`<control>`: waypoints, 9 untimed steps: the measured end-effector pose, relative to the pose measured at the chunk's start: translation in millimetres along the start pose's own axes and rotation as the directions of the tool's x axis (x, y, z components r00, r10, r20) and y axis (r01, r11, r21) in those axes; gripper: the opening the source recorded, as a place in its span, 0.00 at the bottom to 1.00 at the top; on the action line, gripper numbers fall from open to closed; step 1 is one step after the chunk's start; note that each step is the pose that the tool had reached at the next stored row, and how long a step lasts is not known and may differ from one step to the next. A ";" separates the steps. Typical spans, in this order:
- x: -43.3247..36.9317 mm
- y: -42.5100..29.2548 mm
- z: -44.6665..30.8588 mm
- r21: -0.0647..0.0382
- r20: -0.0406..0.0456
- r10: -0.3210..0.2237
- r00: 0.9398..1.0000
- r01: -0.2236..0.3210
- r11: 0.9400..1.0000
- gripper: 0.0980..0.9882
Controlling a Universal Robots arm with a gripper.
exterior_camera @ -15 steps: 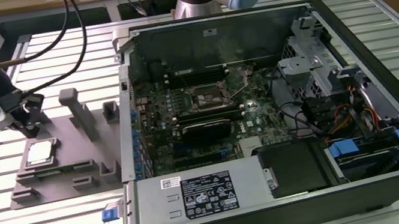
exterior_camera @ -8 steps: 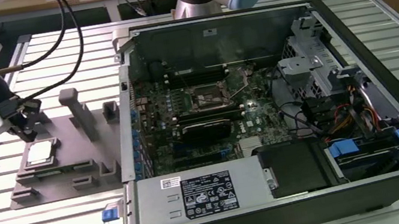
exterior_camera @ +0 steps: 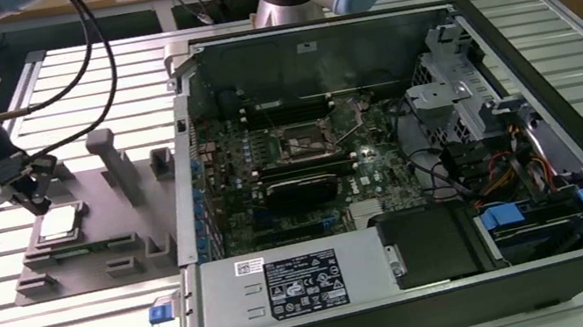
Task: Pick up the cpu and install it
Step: 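Pick up the cpu and move it towards the insertion slot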
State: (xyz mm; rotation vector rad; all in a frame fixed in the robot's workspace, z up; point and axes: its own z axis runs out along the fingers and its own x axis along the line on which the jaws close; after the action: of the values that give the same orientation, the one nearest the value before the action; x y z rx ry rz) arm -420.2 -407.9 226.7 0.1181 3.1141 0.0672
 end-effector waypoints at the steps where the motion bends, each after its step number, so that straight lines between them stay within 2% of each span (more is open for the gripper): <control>1: 0.3 -0.2 1.7 0.000 0.000 0.000 1.000 0.000 1.000 0.01; 9: 0.0 -0.7 15.0 0.000 -0.001 -0.001 1.000 0.001 1.000 0.01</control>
State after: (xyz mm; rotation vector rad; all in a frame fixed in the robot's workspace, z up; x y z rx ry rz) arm -419.9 -407.9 211.8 0.1173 3.1147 0.0668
